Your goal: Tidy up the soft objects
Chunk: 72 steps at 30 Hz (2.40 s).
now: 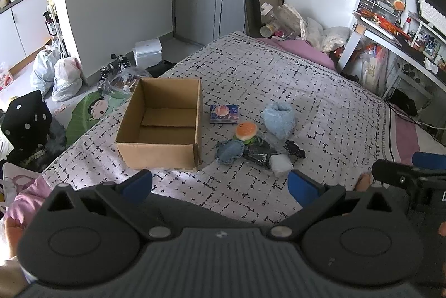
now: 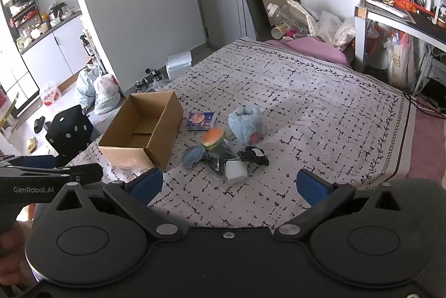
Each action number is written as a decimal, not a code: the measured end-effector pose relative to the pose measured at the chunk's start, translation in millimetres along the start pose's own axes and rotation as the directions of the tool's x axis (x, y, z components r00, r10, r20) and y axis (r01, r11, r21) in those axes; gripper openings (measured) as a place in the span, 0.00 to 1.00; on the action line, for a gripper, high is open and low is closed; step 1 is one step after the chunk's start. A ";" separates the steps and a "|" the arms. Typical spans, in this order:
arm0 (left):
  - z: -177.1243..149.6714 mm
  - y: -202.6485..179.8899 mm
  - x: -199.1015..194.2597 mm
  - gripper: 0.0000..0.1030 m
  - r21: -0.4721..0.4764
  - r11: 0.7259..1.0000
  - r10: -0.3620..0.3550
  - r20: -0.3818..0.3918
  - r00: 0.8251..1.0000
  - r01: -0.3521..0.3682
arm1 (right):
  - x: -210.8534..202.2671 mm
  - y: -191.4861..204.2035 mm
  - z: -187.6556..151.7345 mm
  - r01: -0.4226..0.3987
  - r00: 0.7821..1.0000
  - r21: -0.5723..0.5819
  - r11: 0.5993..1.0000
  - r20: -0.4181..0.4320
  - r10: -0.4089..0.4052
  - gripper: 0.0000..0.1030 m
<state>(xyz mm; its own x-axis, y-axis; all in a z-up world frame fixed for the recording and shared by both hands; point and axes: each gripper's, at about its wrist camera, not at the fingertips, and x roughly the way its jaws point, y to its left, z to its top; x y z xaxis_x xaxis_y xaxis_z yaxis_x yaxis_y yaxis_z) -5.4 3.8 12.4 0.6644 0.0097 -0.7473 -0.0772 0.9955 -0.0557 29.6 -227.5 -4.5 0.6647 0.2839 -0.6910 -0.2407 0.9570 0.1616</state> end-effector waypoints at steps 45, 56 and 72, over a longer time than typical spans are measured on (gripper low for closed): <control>11.5 -11.2 46.7 0.97 -0.002 0.999 -0.046 0.043 0.998 0.047 | 46.8 -44.2 -2.6 -0.045 0.999 0.124 0.991 -0.004 0.046 0.99; 23.3 -10.2 88.5 0.91 -0.027 0.996 -0.089 0.005 0.996 0.089 | 92.4 -56.2 -1.5 -0.045 0.994 0.216 0.975 -0.091 0.066 0.90; 22.4 -16.5 159.2 0.78 0.022 0.994 -0.108 -0.116 0.987 0.112 | 140.0 -68.1 -0.2 -0.027 0.987 0.339 0.941 -0.141 0.079 0.88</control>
<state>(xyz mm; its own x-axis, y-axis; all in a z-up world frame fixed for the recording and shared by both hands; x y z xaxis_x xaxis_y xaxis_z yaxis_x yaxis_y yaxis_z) 118.3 -8.9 -90.8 0.5778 -0.1094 -0.8088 0.0137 0.9921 -0.1244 139.0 -252.9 -112.4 0.5376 0.3470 -0.7685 -0.0047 0.9126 0.4088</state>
